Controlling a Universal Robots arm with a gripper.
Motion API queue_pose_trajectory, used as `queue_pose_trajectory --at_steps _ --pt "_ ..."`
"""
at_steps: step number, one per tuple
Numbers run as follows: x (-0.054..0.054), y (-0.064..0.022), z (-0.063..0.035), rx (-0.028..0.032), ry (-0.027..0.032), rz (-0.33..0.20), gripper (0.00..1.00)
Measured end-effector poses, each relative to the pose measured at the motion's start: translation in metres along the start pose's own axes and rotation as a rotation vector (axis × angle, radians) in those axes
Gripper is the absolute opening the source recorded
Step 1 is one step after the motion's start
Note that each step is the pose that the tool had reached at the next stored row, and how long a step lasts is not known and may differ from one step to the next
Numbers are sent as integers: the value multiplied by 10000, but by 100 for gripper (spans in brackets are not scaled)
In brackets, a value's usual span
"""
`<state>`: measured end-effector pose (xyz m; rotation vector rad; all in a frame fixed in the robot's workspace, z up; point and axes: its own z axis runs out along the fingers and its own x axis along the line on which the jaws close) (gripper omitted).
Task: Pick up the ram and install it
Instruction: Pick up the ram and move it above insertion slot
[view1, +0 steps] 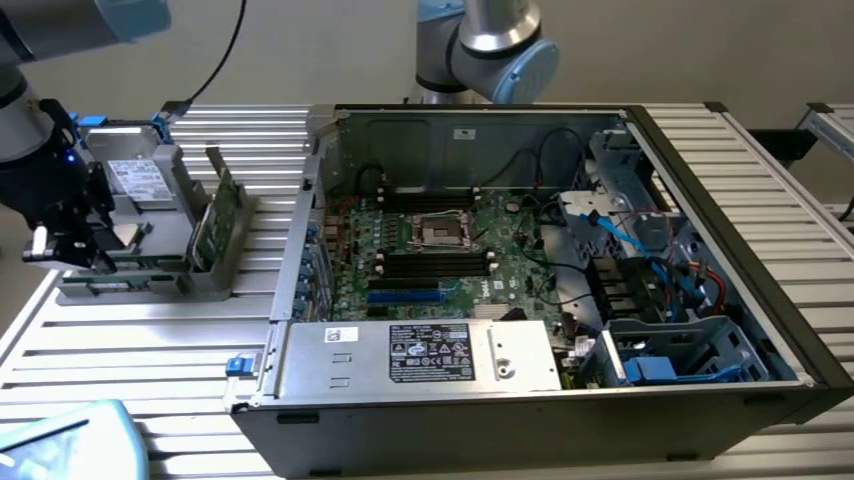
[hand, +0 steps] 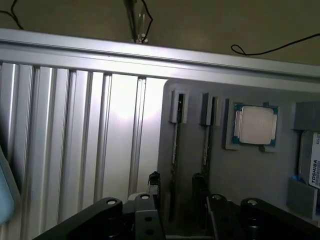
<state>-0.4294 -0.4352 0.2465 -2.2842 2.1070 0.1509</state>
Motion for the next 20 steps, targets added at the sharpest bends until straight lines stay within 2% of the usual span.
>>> queue_pose_trajectory --at_steps 2,3,7,9,13,15,16,20 --pt "5 0 11 -81 -71 5 40" --pt "8 -1 15 -156 -93 14 40" --pt "16 -6 36 -494 -125 61 40" --pt "21 -15 56 -590 -134 76 40" --pt "25 -17 99 -598 -127 85 40" --pt "28 -19 116 -602 -68 106 40" --pt "28 -19 123 -604 -27 122 40" --pt "30 -22 145 -619 243 174 40"
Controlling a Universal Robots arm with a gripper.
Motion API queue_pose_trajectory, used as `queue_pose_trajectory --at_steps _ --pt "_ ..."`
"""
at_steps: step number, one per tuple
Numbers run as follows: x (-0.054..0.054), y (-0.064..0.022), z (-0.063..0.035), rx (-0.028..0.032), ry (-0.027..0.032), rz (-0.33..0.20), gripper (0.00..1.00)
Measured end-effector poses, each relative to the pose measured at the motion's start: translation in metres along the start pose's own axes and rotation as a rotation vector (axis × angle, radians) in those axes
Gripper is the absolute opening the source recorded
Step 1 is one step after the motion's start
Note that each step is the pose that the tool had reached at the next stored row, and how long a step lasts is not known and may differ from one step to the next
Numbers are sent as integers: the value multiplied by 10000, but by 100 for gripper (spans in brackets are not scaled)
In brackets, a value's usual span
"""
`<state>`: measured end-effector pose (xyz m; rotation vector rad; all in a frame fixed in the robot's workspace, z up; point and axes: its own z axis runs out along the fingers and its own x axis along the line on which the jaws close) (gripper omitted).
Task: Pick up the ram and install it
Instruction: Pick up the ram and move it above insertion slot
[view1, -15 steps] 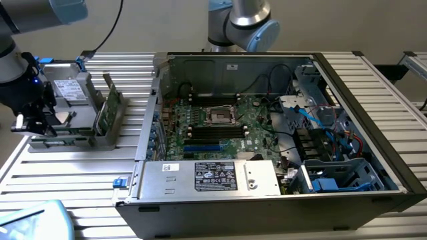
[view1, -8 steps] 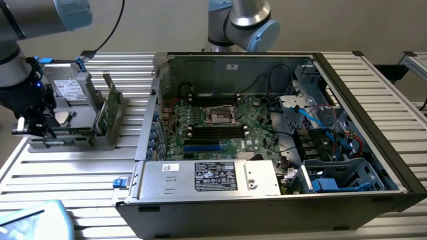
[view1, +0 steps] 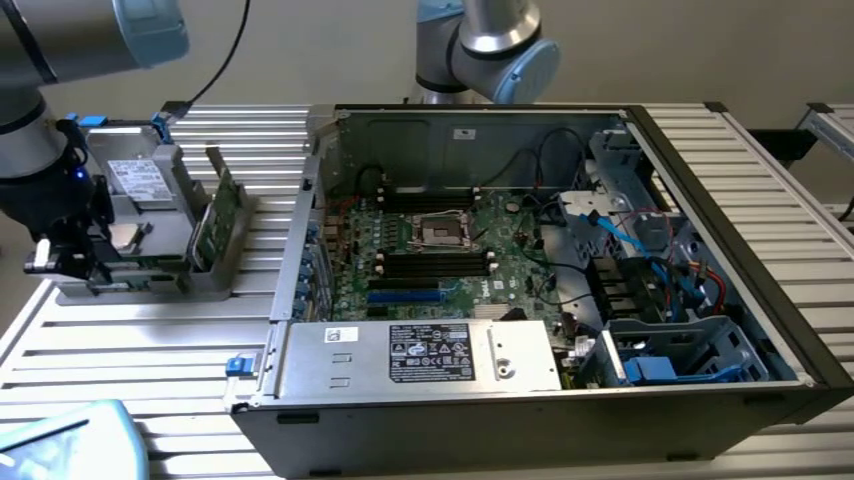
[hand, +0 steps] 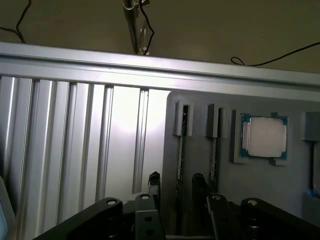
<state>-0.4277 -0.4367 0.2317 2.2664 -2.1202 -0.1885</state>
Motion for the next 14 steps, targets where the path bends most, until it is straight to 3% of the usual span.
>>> queue_pose_trajectory --at_steps 7,14 --pt "4 -12 63 63 22 4 40" --pt "2 -38 131 72 18 5 40"
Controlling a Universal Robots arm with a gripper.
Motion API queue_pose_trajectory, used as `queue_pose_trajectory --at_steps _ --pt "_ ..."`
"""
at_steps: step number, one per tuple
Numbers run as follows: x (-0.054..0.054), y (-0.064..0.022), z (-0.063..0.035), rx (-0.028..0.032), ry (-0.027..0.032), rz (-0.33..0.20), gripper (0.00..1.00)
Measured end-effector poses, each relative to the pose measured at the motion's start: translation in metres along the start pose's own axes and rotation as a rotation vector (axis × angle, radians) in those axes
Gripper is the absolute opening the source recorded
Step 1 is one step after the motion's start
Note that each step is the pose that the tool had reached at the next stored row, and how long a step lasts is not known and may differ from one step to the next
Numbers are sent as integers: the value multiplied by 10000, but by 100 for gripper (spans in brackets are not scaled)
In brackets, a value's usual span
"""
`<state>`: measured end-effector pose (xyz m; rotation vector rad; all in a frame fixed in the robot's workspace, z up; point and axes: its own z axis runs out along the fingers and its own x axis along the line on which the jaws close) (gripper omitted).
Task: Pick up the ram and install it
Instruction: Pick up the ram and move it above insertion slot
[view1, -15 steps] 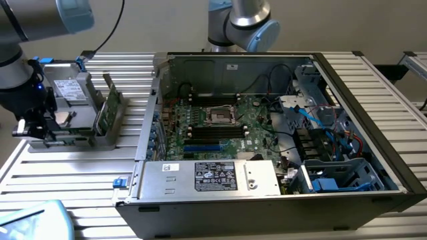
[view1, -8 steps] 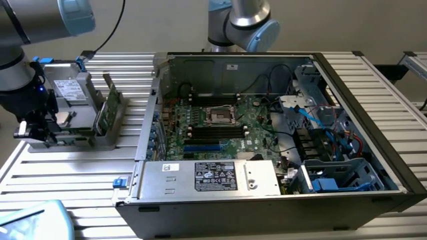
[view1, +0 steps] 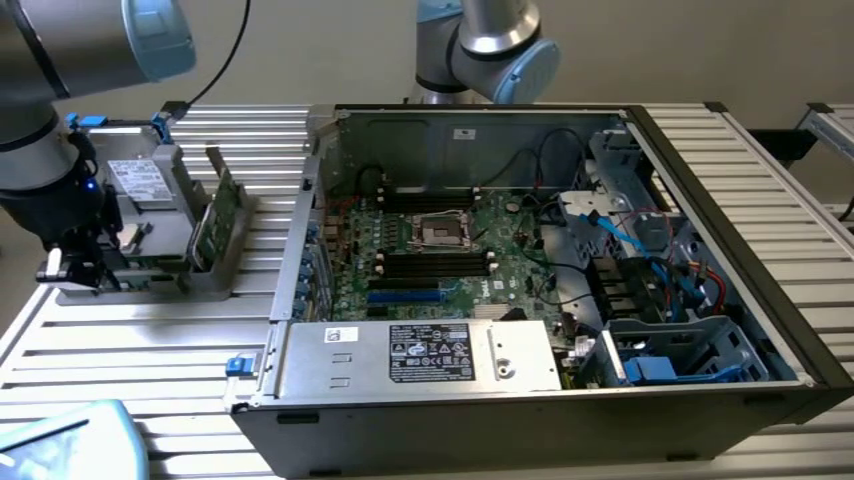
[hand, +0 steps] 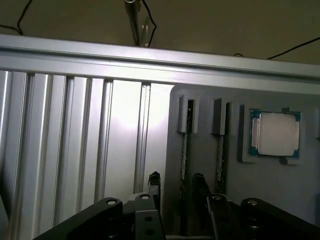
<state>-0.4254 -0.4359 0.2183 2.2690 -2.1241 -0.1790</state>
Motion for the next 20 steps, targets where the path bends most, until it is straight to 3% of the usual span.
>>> queue_pose_trajectory --at_steps 9,20 --pt "-25 -85 41 2 -10 -1 40" --pt "-72 -118 63 -5 -11 -1 40"
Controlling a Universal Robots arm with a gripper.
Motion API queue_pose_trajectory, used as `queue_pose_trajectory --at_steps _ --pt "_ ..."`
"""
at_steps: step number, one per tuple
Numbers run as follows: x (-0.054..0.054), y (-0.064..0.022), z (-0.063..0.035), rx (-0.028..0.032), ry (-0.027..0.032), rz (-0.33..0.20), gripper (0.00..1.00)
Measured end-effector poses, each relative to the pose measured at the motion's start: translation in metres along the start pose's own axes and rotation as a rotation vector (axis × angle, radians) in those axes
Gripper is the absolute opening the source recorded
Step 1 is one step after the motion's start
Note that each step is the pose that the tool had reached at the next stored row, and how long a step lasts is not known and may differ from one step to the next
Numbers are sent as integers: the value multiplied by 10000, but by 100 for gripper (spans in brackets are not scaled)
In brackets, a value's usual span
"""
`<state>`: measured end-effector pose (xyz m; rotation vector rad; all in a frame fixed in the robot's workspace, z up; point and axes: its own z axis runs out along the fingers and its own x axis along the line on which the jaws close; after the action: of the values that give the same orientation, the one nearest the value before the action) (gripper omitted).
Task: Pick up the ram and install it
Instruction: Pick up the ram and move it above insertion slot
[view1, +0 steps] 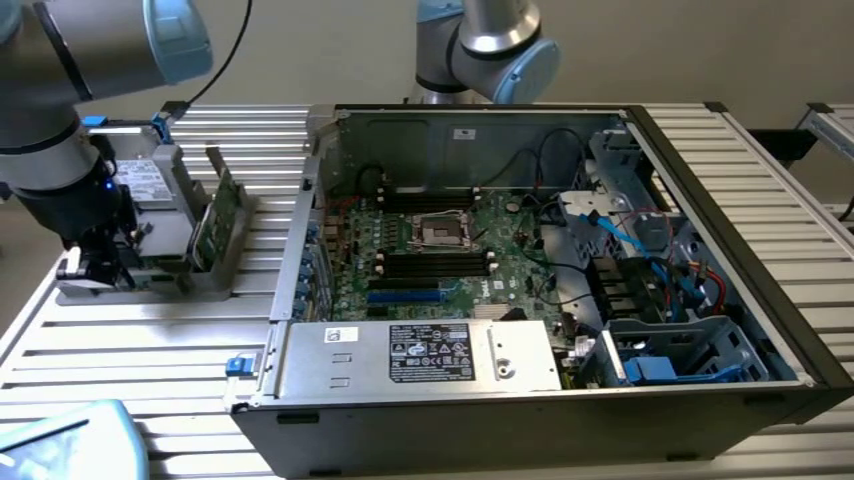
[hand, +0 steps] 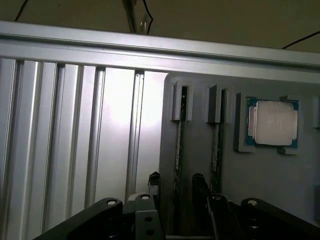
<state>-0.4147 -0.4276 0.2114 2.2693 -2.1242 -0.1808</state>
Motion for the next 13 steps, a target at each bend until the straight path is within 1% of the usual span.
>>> queue_pose_trajectory --at_steps 3,4,6,10,11,13 --pt "-33 -5 23 -18 -2 1 40" --pt "-38 -6 30 -34 -2 3 40" --pt "-39 -8 43 -89 9 6 40" --pt "-40 -10 77 -243 46 21 40" --pt "-40 -11 84 -266 59 24 40" --pt "-40 -13 90 -283 91 27 40"
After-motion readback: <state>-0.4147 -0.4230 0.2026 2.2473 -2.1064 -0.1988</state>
